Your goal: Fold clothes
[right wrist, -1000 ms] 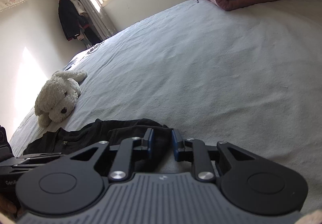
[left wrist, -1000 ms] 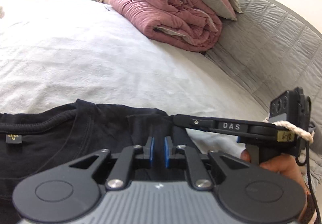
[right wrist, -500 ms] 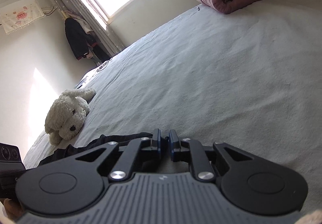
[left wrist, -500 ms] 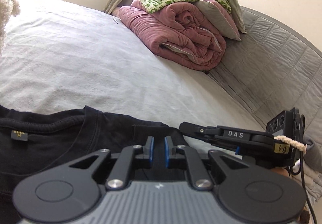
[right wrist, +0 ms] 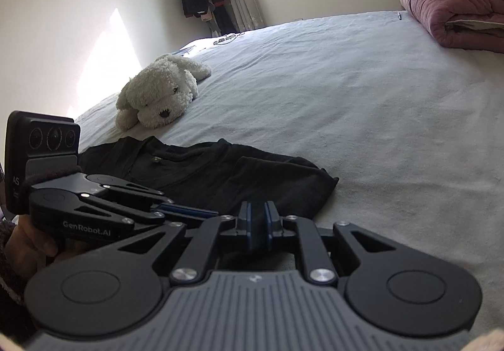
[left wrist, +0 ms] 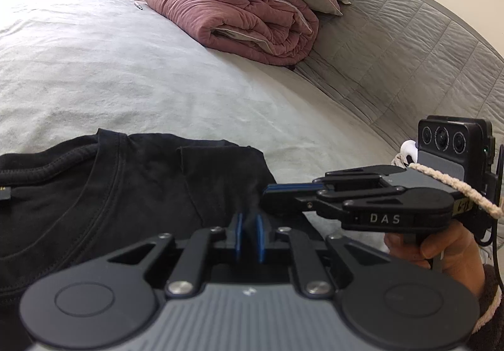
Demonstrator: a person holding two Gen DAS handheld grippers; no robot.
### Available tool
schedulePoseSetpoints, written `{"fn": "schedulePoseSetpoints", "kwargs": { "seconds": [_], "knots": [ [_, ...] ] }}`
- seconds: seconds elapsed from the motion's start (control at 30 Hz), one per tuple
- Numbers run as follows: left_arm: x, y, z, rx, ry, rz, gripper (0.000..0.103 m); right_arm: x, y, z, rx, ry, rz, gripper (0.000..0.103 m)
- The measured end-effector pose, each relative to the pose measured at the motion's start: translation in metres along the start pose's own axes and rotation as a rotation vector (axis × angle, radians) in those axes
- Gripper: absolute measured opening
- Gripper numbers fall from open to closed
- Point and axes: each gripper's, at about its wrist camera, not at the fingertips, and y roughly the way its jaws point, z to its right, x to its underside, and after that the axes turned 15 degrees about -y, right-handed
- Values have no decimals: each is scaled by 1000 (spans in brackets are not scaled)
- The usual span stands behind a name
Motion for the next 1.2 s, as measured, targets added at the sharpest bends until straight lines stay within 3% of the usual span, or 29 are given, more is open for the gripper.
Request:
{"fn": "schedulePoseSetpoints", "kwargs": {
  "seconds": [0.13,0.23,0.33,0.47,0.53,0.6,0.73,0.77,0.8,0.9,1.2],
  "knots": [
    [1,-2,6,-21,32,5,11,3,-10,9,44,31,-6,0],
    [4,-9,16,8,80,4,11,1,-23,11,51,29,31,17],
    [8,-11,26,64,122,-15,11,-4,-29,11,26,46,87,16],
    [20,2,38,79,187,-84,11,-4,-15,17,133,93,25,16],
    [25,7,41,76,206,-101,11,0,-7,26,144,163,31,17],
    [26,8,41,78,207,-103,11,3,-1,31,145,220,49,32],
    [25,9,40,85,200,-107,11,3,6,28,147,241,98,38],
    [26,10,40,85,201,-108,11,3,8,27,146,237,109,33],
    [26,11,41,85,204,-108,11,3,9,26,154,233,116,6],
    [29,14,45,91,211,-113,11,1,10,24,180,216,143,5],
    [33,20,48,109,204,-120,14,9,9,42,136,303,161,4]
  ]
}}
